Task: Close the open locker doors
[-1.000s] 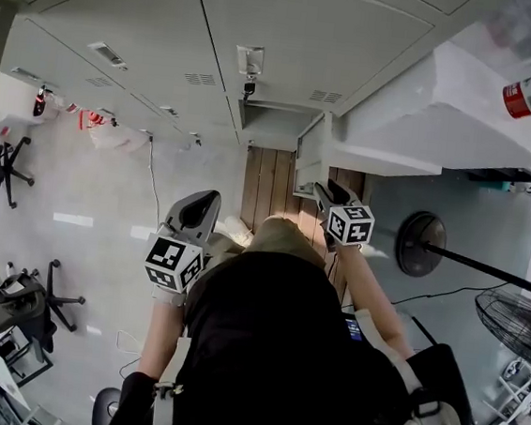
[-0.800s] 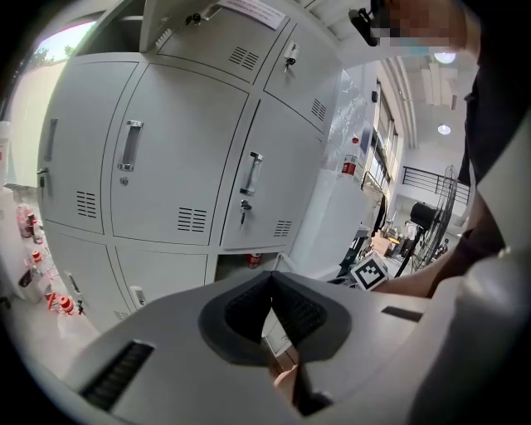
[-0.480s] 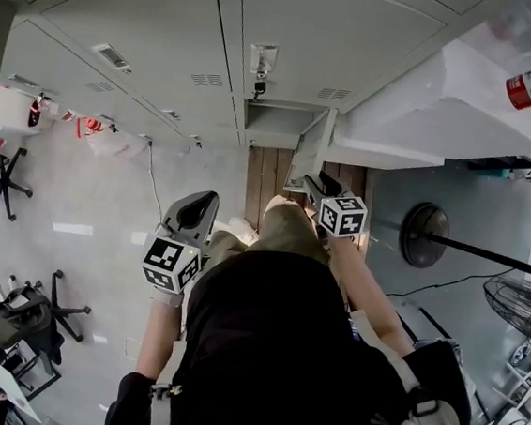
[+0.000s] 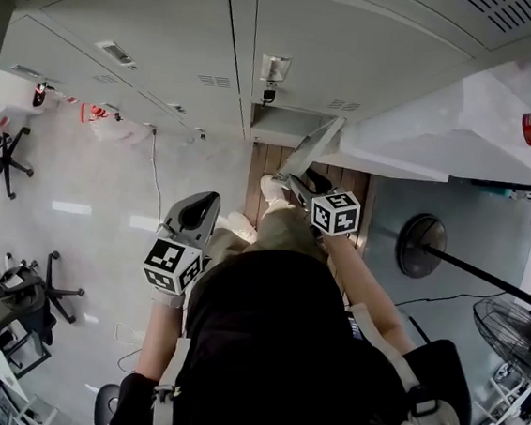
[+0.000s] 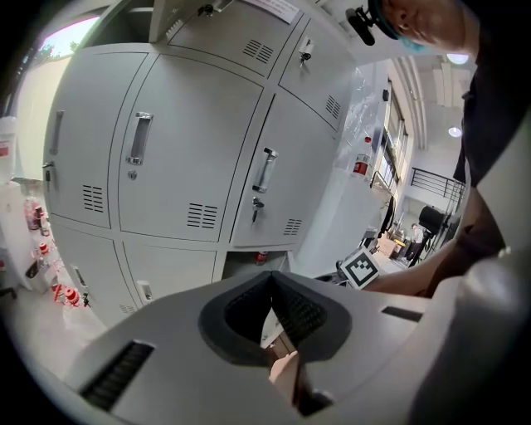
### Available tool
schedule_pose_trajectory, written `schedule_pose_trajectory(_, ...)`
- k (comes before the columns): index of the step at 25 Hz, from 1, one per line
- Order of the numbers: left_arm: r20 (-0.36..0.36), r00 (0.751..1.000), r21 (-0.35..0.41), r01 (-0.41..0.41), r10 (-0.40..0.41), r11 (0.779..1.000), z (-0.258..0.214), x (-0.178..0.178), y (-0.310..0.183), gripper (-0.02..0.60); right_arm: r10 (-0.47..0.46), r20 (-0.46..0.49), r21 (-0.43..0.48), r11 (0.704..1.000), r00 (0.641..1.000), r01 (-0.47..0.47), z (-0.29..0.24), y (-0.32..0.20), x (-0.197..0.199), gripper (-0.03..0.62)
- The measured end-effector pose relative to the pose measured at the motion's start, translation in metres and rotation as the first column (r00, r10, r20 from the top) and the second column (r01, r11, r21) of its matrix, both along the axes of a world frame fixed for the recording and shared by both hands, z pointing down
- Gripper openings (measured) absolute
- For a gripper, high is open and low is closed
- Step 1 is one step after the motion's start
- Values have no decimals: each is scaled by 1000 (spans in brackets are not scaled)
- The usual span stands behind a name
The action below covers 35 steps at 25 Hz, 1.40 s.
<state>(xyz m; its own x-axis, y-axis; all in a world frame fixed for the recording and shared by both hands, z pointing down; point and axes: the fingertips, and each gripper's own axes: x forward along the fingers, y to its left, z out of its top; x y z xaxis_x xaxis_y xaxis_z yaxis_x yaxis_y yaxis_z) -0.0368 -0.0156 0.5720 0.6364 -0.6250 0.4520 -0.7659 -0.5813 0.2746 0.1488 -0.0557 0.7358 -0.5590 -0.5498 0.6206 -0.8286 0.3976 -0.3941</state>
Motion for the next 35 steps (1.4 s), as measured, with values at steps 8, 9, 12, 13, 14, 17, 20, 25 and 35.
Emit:
schedule_pose_trajectory(8, 6, 997, -4, 72, -72, 997, -2, -9, -14, 8, -152, -43, 29, 988, 987, 154, 0, -21, -25, 213)
schedule_pose_trajectory(9, 8, 997, -5, 81, -81, 997, -1, -10, -16, 8, -167, -48, 33, 985, 985, 169, 0, -24, -27, 212)
schedule_pose_trajectory(12, 13, 994, -5, 109, -109, 994, -2, -14, -20, 8, -204, -58, 44, 977, 977, 206, 0, -33, -34, 210)
schedule_pose_trajectory(13, 14, 993, -6, 118, -118, 993, -2, -16, -22, 8, -214, -63, 48, 975, 975, 218, 0, -36, -36, 210)
schedule_pose_trajectory(14, 15, 992, -6, 126, -126, 992, -3, -17, -23, 8, -225, -70, 55, 972, 972, 229, 0, -40, -38, 208)
schedule_pose_trajectory(17, 20, 988, -8, 150, -150, 989, -2, -22, -28, 8, -261, -106, 79, 960, 959, 270, 1, -51, -45, 207)
schedule_pose_trajectory(20, 24, 984, -8, 178, -178, 984, -2, -28, -32, 8, -302, -141, 95, 944, 943, 317, 3, -62, -53, 207)
schedule_pose_trajectory(25, 26, 975, -5, 222, -222, 975, -4, -38, -42, 8, -362, -182, 107, 917, 914, 384, 7, -78, -65, 207)
schedule_pose_trajectory(35, 24, 958, -3, 286, -286, 958, -4, -46, -60, 8, -406, -203, 113, 894, 891, 433, 10, -111, -76, 207)
